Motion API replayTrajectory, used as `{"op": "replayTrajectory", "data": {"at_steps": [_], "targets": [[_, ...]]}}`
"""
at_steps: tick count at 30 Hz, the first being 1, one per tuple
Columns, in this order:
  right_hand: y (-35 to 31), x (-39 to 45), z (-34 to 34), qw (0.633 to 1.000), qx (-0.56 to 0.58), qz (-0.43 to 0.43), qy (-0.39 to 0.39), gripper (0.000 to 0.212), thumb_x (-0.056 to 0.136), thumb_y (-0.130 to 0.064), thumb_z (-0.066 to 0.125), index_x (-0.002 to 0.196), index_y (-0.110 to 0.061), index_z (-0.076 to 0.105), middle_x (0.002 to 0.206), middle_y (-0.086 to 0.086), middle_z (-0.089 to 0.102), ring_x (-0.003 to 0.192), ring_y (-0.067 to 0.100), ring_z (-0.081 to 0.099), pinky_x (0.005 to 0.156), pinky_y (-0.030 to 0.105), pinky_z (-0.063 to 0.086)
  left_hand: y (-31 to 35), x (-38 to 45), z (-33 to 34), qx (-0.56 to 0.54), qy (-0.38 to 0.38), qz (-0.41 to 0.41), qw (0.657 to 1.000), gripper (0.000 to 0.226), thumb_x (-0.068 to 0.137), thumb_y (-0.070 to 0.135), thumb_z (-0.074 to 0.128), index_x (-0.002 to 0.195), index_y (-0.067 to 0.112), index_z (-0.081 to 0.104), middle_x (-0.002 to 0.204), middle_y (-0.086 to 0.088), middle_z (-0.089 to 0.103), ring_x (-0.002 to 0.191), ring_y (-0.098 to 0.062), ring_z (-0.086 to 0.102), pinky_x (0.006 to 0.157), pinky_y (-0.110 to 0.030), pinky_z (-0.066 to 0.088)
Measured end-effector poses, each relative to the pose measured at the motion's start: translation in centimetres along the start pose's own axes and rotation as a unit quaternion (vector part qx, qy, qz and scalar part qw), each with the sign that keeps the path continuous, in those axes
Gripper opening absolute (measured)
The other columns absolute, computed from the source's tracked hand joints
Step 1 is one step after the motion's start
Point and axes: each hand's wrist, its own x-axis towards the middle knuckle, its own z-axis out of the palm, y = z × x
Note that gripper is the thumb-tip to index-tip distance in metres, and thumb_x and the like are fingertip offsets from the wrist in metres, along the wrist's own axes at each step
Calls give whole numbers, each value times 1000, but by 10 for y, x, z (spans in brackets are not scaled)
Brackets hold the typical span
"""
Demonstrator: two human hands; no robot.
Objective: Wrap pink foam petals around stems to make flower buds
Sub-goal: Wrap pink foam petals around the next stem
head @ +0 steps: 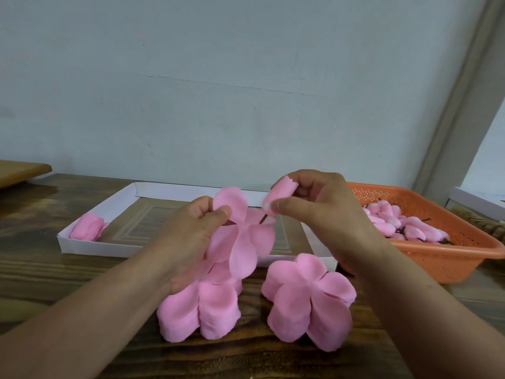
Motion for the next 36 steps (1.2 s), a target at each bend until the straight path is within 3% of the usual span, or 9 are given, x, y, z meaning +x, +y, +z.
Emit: {"op": "replayTrajectory", "data": {"at_steps": [4,8,14,18,23,29,31,34,36], "targets": [[0,-2,6,999,35,-2,-24,10,74,6,70,83,0,68,83,16,71,78,26,69,76,37,55,-1,-1,-1,21,3,13,1000,16,94,26,56,93,13,64,107,-21,66,84,-27,57,76,-43,41],[2,-4,9,999,4,8,-47,14,74,2,74,86,-3,68,84,14,72,76,19,67,75,35,56,-2,0,1,16,9,7,1000,15,94,25,56,86,15,64,91,-13,70,81,-24,60,78,-41,41],[-1,-5,9,998,-10,-3,-56,14,73,1,74,85,-5,69,83,8,73,73,12,67,69,24,55,-1,0,3,-8,19,-19,1000,16,96,19,54,86,11,63,85,-11,70,77,-24,59,75,-37,44],[0,-7,13,997,-32,-1,-69,15,73,2,75,85,-5,70,82,8,73,72,12,67,70,28,56,0,-1,3,-8,12,-24,1000,18,96,20,53,82,12,62,75,-7,68,65,-20,60,56,-28,49],[0,-6,14,995,-67,-19,-67,12,73,-1,75,80,-9,70,82,3,72,77,17,68,73,32,56,0,-2,2,-10,2,-30,1000,17,96,19,52,86,12,64,75,-8,70,64,-20,63,57,-30,51],[0,-8,16,991,-95,-32,-84,10,74,-1,74,77,-10,72,76,-1,72,67,4,64,64,11,46,1,-5,6,-60,-9,-37,997,19,97,14,49,84,6,61,65,-8,69,54,-17,66,47,-25,53],[0,-7,14,991,-95,-34,-85,11,75,-2,74,78,-12,73,77,-2,73,71,6,65,65,12,48,2,-5,6,-70,-4,-40,997,20,98,14,49,85,4,61,66,-8,70,57,-20,68,53,-30,58],[0,-6,11,994,-70,-29,-74,8,75,-2,73,81,-8,73,78,0,73,74,13,68,69,24,55,5,-6,5,-69,-2,-48,996,23,99,16,48,82,5,60,67,-7,70,58,-20,67,53,-32,57],[0,-7,12,994,-66,-29,-77,10,75,1,73,81,-6,73,76,1,72,70,7,66,67,22,54,4,-6,5,-65,-8,-51,997,22,99,17,47,88,5,61,79,-12,70,68,-24,67,60,-35,55]]}}
